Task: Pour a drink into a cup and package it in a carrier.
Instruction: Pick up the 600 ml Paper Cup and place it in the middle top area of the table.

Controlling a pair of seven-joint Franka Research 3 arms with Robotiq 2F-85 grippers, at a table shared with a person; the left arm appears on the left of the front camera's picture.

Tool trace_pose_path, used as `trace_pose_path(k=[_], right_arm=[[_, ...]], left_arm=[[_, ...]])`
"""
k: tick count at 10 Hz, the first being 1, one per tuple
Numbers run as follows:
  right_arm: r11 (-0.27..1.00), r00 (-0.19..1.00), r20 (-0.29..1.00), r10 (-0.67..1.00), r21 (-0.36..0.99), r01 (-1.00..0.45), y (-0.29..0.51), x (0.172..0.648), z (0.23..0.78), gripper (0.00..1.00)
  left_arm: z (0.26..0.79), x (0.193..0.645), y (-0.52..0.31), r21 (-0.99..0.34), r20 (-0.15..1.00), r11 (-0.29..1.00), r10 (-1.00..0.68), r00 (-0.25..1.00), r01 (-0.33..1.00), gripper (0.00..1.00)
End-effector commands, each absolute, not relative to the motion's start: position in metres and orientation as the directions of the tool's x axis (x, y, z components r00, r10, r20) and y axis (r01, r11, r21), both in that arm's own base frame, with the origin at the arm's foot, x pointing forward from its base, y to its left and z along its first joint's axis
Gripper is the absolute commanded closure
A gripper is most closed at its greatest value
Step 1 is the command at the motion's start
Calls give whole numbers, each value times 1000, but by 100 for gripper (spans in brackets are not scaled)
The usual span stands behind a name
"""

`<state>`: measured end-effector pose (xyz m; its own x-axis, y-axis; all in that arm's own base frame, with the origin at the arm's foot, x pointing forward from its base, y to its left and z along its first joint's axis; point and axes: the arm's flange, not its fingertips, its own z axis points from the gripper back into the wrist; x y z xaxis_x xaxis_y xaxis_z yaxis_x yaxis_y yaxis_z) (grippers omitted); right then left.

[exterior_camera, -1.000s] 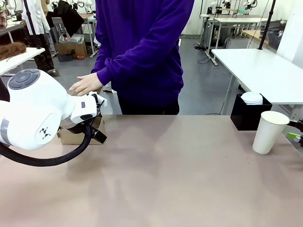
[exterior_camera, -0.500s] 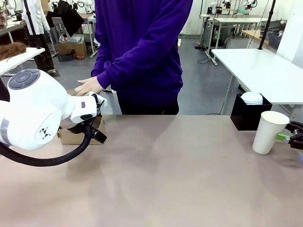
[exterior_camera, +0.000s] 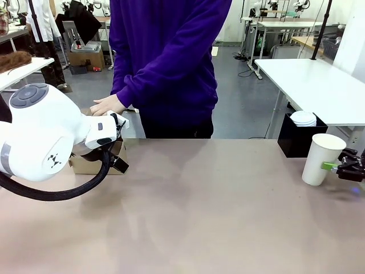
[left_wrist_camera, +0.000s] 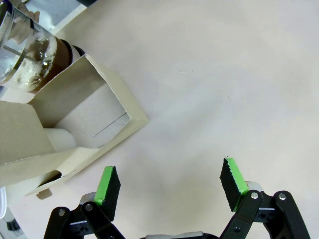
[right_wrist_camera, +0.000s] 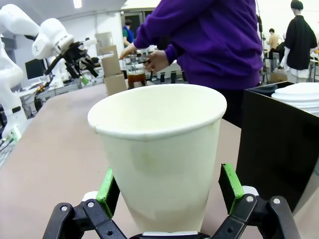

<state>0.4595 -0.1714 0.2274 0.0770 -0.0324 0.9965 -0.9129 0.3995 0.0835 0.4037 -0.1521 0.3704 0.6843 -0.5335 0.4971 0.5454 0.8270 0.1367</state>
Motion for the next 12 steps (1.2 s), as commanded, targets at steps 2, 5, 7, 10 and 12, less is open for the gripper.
trace_pose_path(k=[2, 5, 7, 10, 12], right_arm=[[404, 92, 995, -45, 102, -909, -157, 474, 227, 0], [389, 82, 995, -64, 101, -916, -150, 479, 228, 0], [363, 137, 987, -83, 158, -918, -159, 477, 229, 20], [375, 79, 996, -48, 92, -923, -151, 470, 224, 20], [403, 86, 994, -67, 106, -909, -145, 457, 239, 20]], left_arm=[[371, 404, -152, 135, 498, 827, -533, 684, 546, 0], [371, 404, -152, 135, 498, 827, -533, 684, 546, 0], [371, 404, -152, 135, 498, 827, -533, 684, 546, 0], [371, 404, -152, 135, 498, 827, -533, 684, 546, 0], [371, 404, -152, 135, 498, 827, -533, 684, 546, 0]])
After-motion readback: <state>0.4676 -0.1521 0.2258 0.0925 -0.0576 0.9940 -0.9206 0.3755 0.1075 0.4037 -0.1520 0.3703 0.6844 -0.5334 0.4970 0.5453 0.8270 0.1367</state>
